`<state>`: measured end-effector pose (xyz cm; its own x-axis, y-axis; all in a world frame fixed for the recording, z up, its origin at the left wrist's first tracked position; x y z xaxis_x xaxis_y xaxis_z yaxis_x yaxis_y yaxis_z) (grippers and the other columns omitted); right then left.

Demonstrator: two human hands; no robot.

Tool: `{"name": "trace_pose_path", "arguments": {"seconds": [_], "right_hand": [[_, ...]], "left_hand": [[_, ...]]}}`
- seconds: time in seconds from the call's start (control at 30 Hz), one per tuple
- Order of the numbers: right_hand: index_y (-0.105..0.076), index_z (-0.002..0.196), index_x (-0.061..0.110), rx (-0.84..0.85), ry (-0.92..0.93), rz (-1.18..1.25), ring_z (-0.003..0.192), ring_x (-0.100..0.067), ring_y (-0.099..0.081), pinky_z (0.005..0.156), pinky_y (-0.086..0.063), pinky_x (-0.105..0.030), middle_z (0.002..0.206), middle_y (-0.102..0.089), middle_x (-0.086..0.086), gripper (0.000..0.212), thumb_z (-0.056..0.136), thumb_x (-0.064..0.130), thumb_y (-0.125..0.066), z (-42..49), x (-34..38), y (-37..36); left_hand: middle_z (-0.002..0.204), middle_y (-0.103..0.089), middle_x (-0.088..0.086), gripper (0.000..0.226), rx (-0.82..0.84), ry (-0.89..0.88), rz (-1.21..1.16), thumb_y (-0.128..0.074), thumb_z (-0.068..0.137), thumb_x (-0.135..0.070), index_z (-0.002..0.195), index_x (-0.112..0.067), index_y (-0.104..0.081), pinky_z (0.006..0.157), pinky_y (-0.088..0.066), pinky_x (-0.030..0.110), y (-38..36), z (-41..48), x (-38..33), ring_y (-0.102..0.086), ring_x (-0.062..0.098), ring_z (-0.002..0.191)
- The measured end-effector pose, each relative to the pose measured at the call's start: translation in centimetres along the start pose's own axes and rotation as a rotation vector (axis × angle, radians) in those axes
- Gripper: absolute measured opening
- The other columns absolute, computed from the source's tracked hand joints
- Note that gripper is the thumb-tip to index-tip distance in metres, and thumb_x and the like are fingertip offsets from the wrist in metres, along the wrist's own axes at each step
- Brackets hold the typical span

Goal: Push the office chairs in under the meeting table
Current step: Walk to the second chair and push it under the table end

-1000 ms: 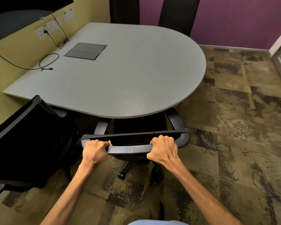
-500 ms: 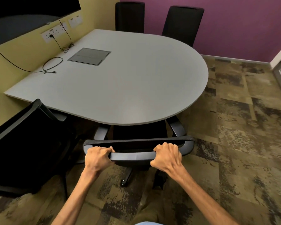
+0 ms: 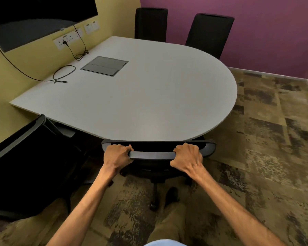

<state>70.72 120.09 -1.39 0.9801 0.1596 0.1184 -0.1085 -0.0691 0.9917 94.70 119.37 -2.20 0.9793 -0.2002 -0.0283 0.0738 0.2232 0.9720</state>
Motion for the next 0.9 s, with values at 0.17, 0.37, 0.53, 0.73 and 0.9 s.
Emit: {"name": "trace_pose_path", "arguments": {"seconds": [0.17, 0.37, 0.53, 0.73, 0.9], "right_hand": [[-0.048, 0.052, 0.018, -0.023, 0.028, 0.031, 0.041, -0.023, -0.038, 0.051, -0.032, -0.029, 0.043, -0.033, 0.003, 0.008, 0.048, 0.024, -0.045, 1.7, 0.3, -0.5], [-0.069, 0.070, 0.016, -0.005, 0.026, -0.028, 0.058, -0.028, -0.058, 0.056, -0.047, -0.030, 0.054, -0.050, -0.001, 0.026, 0.054, 0.029, -0.053, 3.8, -1.0, 0.1], [-0.072, 0.077, 0.017, 0.025, 0.054, -0.033, 0.051, -0.021, -0.046, 0.056, -0.037, -0.027, 0.052, -0.050, 0.002, 0.027, 0.058, 0.027, -0.055, 6.0, -0.1, 0.8], [-0.071, 0.078, 0.017, 0.027, 0.033, -0.003, 0.059, -0.027, -0.059, 0.055, -0.035, -0.029, 0.054, -0.047, 0.001, 0.028, 0.058, 0.027, -0.054, 7.3, 1.5, -0.4], [-0.057, 0.056, 0.016, 0.000, 0.045, -0.021, 0.044, -0.022, -0.045, 0.047, -0.033, -0.025, 0.044, -0.035, 0.006, 0.010, 0.054, 0.026, -0.055, 7.5, 1.3, -0.6]], "left_hand": [[0.035, -0.051, -0.004, 0.031, -0.022, -0.042, -0.002, -0.072, 0.074, -0.012, 0.046, -0.018, -0.061, 0.040, -0.031, 0.020, 0.2, 1.6, 1.1, -0.053, 0.022, 0.031], [0.034, -0.049, -0.002, 0.033, -0.039, -0.023, 0.051, -0.081, 0.067, -0.014, 0.043, -0.017, -0.057, 0.042, -0.022, 0.022, -0.3, 3.1, 0.9, -0.051, 0.024, 0.030], [0.032, -0.048, -0.002, 0.034, -0.032, -0.007, 0.032, -0.082, 0.064, -0.011, 0.042, -0.016, -0.058, 0.037, -0.027, 0.020, -0.2, 4.5, 1.7, -0.050, 0.023, 0.028], [0.036, -0.053, -0.003, 0.029, -0.034, -0.051, -0.014, -0.082, 0.067, -0.008, 0.048, -0.018, -0.063, 0.035, -0.037, 0.023, -0.6, 5.4, 4.0, -0.053, 0.023, 0.031], [0.038, -0.056, -0.005, 0.024, -0.037, -0.073, -0.009, -0.081, 0.068, -0.012, 0.050, -0.018, -0.066, 0.036, -0.035, 0.020, -0.7, 5.5, 3.9, -0.055, 0.019, 0.033]]}}
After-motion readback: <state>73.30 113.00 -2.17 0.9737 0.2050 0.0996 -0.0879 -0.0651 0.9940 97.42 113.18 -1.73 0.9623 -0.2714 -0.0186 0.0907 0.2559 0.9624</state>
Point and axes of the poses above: each hand's wrist, its own z-axis towards the middle knuckle, its own y-axis out of the back of the hand, x = y × z, the point moved 4 cm from there along z, towards the middle knuckle
